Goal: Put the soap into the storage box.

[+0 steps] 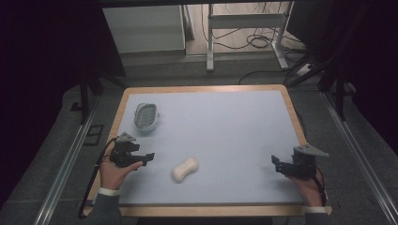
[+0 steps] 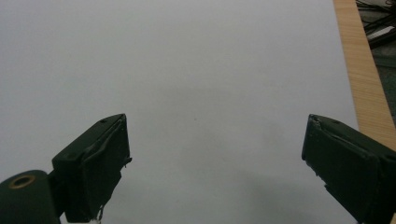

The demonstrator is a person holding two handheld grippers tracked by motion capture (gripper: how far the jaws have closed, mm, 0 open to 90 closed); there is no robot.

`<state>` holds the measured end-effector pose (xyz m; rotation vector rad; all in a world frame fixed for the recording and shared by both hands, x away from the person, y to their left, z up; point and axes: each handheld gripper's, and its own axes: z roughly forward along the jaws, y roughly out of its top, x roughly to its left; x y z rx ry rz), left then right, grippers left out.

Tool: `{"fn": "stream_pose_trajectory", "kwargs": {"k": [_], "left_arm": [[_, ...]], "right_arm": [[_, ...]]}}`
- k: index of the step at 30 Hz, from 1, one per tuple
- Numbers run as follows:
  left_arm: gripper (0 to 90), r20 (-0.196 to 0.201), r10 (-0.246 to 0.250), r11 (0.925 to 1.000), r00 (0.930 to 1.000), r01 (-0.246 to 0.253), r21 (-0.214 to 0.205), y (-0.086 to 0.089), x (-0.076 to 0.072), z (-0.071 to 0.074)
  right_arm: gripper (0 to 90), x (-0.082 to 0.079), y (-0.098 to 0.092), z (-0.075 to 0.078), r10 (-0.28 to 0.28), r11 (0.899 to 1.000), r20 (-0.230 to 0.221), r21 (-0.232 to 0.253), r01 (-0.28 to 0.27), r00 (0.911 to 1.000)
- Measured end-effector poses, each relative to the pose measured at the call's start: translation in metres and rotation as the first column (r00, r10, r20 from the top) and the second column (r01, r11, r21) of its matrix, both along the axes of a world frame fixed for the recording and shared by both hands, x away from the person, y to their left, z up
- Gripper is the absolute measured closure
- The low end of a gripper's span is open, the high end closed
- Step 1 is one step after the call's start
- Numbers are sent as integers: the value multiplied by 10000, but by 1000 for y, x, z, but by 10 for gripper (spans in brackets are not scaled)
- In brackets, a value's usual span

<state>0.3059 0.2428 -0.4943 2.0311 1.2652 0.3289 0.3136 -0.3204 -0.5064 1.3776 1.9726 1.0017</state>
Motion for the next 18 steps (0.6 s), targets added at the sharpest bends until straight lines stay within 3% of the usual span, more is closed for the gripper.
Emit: {"fn": "stream_pose_trajectory", "kwargs": {"k": [7,18], "left_arm": [[228,-103,-13,9999,9999,14,108,1,-1,9],[222,-275,-637,9964,9976,651,544,-1,-1,34]], "right_arm": [[75,-2,-4,3,-117,9999,76,18,117,9999],[75,-3,-3,3,-98,9999,64,-58,98,9999]]}}
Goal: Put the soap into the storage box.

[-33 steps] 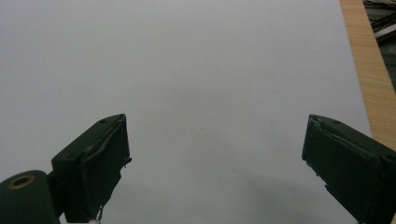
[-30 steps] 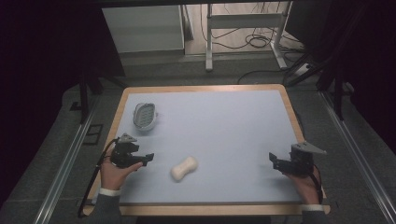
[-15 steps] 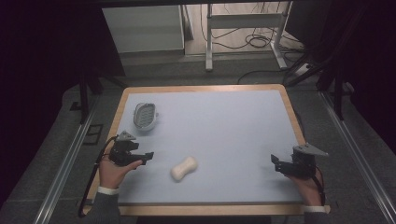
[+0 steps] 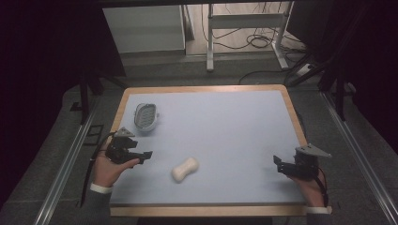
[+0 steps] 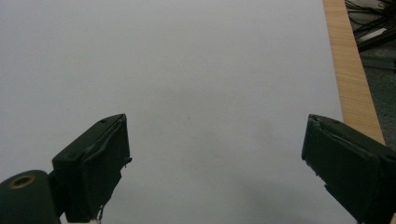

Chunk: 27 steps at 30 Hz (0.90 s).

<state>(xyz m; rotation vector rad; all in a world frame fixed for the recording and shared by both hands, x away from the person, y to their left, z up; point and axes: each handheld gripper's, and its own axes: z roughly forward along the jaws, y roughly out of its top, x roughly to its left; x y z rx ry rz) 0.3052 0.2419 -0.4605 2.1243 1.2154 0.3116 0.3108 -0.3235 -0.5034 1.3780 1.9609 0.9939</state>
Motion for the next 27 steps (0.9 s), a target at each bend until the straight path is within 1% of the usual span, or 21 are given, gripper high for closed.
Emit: {"fn": "stream_pose_trajectory", "kwargs": {"k": [2,3,5,7,10,12,18,19,21,23,27], "left_arm": [[221,-58,2,10000,10000,-2,49,-1,0,1],[221,-111,-54,9998,9999,56,197,-6,1,5],[218,-120,-76,9997,9999,79,227,-8,1,7],[214,-149,-228,9990,9996,234,374,-15,1,9],[210,-245,-360,9984,9990,371,432,-19,1,9],[210,-332,-438,9973,9985,456,572,-23,2,9],[207,-380,-564,9953,9977,592,770,-31,4,9],[206,-422,-671,9942,9969,704,812,-34,5,10],[203,-447,-688,9941,9966,723,814,-36,5,9],[202,-505,-775,9923,9957,819,928,-39,6,8],[202,-567,-854,9907,9947,909,1016,-44,6,7]], "right_arm": [[75,0,0,0,-9,10000,-6,-15,9,10000],[75,0,0,0,-16,10000,-13,-17,16,10000],[75,0,-1,0,-33,10000,-21,-31,33,10000],[75,-1,-2,0,-37,10000,-18,-23,37,10000],[75,-1,-2,0,-52,10000,-10,-3,52,10000],[75,-1,-3,0,-72,10000,-11,5,72,10000],[75,-1,-2,0,-63,9999,-25,-82,62,10000],[75,-1,-2,0,-68,9999,-26,-84,68,10000],[75,-1,-3,0,-79,9999,-26,-86,79,10000],[75,-1,-3,0,-124,9999,-25,-69,124,9999],[75,-1,-3,-1,-131,9999,-33,-76,131,9999]]}}
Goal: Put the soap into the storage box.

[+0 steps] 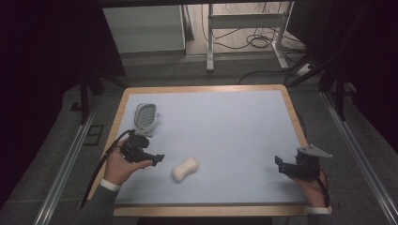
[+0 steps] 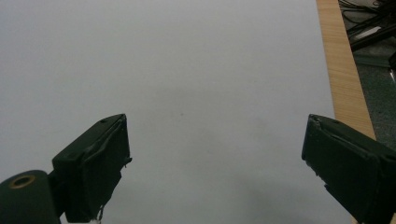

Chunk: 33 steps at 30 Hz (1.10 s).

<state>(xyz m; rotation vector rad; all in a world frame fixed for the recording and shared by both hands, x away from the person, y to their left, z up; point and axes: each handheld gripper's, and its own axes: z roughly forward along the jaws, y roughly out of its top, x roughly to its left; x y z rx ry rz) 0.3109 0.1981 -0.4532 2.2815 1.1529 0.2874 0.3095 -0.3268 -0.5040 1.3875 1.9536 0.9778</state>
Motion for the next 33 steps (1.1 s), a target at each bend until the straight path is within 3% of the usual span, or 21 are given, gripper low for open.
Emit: {"fn": "stream_pose_trajectory", "kwargs": {"k": [18,22,33], "left_arm": [[211,-259,-624,9967,9977,636,500,-38,3,-3],[210,-208,-871,9941,9960,882,638,-50,0,-2],[220,-622,-1213,9859,9907,1276,1086,-72,3,-13]], "right_arm": [[75,1,0,-2,-63,9999,-115,-81,62,9999],[75,1,0,-3,56,9999,-55,-87,-57,10000],[75,1,2,-4,85,9999,-102,-143,-87,9999]]}}
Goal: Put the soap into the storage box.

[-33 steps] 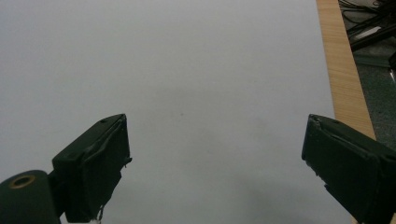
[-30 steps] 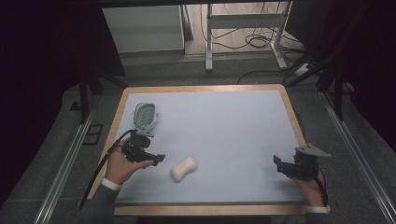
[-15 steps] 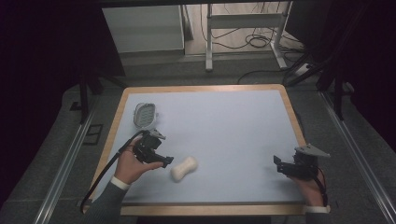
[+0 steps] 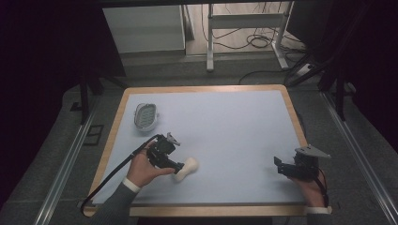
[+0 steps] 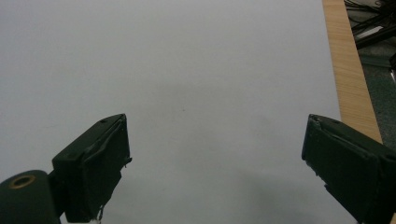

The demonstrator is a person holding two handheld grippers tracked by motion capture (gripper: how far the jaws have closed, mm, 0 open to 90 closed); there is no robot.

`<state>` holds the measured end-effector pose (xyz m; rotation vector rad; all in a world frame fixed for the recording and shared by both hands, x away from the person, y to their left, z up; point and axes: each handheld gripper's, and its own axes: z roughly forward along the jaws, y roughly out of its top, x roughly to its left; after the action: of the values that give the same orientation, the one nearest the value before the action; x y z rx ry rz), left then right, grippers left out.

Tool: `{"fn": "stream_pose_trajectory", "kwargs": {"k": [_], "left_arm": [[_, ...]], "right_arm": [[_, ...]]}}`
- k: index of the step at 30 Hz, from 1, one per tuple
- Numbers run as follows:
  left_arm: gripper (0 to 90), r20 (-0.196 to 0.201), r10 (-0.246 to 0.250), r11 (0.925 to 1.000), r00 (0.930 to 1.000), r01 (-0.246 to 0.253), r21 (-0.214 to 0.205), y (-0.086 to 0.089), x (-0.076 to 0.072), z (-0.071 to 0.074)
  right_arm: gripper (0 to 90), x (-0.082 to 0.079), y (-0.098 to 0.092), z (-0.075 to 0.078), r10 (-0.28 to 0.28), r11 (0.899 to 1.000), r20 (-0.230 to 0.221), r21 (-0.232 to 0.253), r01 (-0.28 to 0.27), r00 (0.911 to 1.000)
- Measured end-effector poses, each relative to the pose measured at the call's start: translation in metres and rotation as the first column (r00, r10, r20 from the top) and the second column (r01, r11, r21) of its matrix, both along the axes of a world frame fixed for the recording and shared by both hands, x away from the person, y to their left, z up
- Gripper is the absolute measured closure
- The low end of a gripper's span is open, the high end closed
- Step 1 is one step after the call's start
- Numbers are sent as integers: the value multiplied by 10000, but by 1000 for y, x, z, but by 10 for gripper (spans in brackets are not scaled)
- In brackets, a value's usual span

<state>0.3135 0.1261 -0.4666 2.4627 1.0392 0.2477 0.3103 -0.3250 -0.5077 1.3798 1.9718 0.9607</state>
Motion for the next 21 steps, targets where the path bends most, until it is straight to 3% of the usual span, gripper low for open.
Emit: {"fn": "stream_pose_trajectory", "kwargs": {"k": [8,21], "left_arm": [[238,-152,-171,9995,9997,174,252,-18,2,-8],[245,-610,-374,9968,9974,416,683,-28,7,-24]], "right_arm": [[75,0,0,-1,-16,10000,-6,-21,16,10000],[75,1,1,-3,5,9999,-78,-169,-6,10000]]}}
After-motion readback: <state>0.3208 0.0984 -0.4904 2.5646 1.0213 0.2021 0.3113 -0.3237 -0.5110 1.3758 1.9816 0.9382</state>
